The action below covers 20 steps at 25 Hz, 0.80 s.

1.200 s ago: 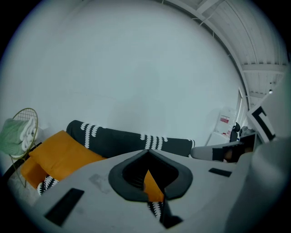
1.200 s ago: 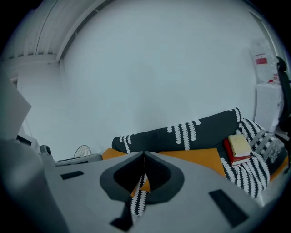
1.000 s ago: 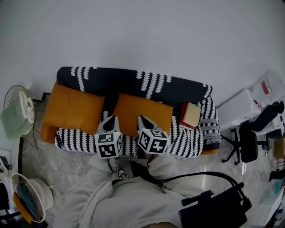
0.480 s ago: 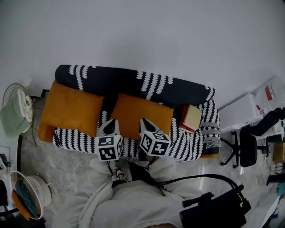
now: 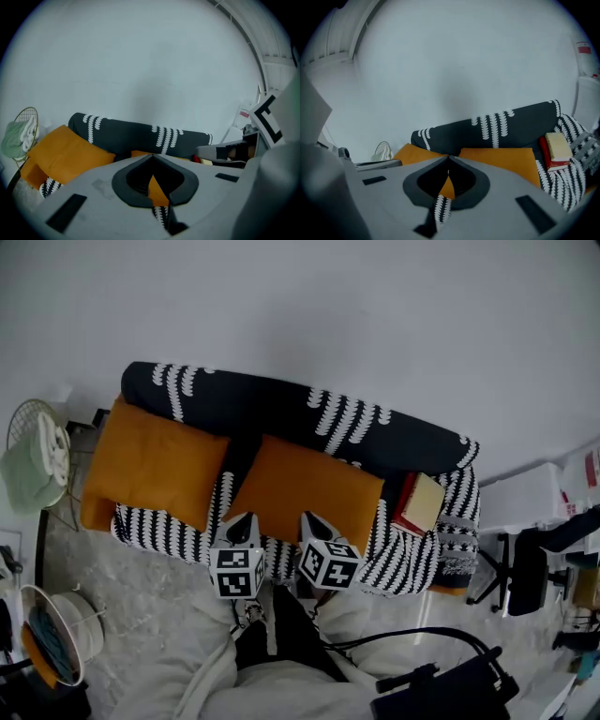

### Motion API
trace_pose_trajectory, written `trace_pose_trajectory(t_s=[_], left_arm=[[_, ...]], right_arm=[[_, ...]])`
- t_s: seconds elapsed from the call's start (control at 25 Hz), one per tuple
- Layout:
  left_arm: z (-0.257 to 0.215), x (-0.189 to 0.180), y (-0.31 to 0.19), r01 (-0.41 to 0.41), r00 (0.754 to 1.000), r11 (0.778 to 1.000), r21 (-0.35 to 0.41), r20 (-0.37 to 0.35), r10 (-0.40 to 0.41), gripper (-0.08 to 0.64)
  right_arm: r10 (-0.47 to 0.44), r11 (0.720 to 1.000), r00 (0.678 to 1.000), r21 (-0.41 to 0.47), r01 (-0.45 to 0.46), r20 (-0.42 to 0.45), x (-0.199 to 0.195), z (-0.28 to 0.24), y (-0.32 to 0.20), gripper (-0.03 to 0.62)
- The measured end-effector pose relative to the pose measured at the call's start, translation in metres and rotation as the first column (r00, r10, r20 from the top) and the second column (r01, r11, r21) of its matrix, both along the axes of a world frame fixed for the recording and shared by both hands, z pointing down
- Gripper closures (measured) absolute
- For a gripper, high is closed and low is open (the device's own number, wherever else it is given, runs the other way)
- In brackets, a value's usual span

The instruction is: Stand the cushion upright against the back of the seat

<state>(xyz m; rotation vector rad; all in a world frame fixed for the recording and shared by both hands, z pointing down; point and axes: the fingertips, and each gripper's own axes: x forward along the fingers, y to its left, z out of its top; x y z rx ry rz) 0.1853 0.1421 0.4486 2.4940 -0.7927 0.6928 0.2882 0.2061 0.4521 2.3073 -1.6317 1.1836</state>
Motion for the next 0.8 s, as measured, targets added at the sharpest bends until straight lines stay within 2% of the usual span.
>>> trace_pose_trajectory(t_s=[0.32, 0.52, 0.8], left_arm=[[0.072, 0.015, -0.039, 0.077, 0.996, 0.995, -0.057, 0.048, -0.074, 0.565], [0.113, 0.009, -0.05, 0.165, 0.985, 0.98, -0.114, 0.074, -0.158, 0.565], [0.15, 0.002, -0.07, 0.233, 0.969, 0.962, -0.142, 0.12, -0.217, 0.565]], right_arm=[[-0.077, 0.994, 0.996, -0.072, 0.08, 0.032, 0.017, 0.072, -0.039, 0.531], [-0.144, 0.981, 0.988, -0.123, 0.15, 0.052, 0.018, 0.109, -0.059, 0.529], [-0.225, 0.961, 0.972, -0.149, 0.233, 0.069, 0.024, 0.143, -0.093, 0.529]])
